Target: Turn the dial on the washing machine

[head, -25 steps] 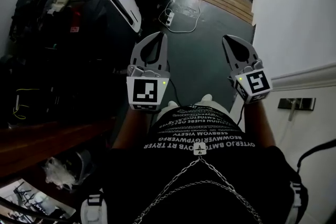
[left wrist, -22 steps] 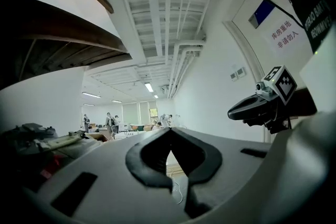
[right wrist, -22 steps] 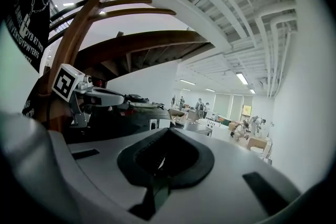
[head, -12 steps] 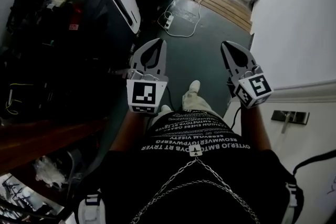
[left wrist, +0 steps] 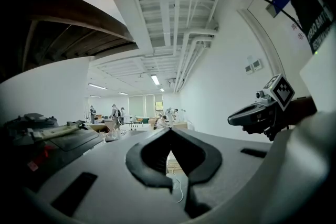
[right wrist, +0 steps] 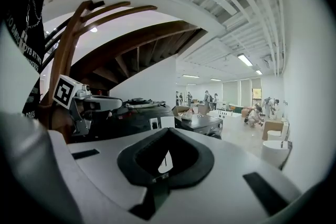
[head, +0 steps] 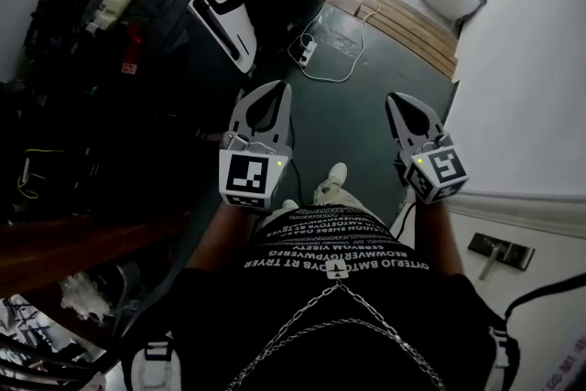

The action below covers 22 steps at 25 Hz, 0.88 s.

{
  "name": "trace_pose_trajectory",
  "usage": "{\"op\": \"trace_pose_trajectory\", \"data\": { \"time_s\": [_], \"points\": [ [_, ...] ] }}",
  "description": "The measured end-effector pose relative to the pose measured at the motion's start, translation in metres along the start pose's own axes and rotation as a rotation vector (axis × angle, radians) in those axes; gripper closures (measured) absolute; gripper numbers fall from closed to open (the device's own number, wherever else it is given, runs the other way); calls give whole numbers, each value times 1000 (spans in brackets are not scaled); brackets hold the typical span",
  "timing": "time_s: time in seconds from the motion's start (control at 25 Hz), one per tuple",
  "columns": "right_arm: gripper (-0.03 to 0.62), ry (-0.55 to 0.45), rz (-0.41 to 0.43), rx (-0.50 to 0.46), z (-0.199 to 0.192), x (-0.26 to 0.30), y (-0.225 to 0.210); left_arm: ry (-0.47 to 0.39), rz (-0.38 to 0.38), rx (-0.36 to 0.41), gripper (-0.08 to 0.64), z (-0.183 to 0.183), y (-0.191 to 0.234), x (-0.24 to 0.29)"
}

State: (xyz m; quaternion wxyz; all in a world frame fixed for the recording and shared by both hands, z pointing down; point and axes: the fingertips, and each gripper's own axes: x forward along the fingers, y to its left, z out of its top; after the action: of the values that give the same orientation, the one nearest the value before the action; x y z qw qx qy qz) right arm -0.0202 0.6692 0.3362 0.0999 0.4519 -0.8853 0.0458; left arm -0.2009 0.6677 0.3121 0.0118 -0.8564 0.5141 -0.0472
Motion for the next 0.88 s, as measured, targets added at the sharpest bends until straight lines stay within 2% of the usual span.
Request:
{"op": "trace_pose_trajectory", "data": {
  "time_s": [0.2,0.4,0.72,0.88],
  "points": [
    [595,24,19,-9,0,24,-43,-18,14,11,554,12,3,54],
    [595,8,84,-13,10,48,-73,-22,21,13,554,22,0,105],
    [595,9,87,-33,7,54,-155,-27,53,32,554,40,-18,173],
    [595,15,123,-6,-1,54,-192,-28,84,51,554,48,-22,205]
  ]
}}
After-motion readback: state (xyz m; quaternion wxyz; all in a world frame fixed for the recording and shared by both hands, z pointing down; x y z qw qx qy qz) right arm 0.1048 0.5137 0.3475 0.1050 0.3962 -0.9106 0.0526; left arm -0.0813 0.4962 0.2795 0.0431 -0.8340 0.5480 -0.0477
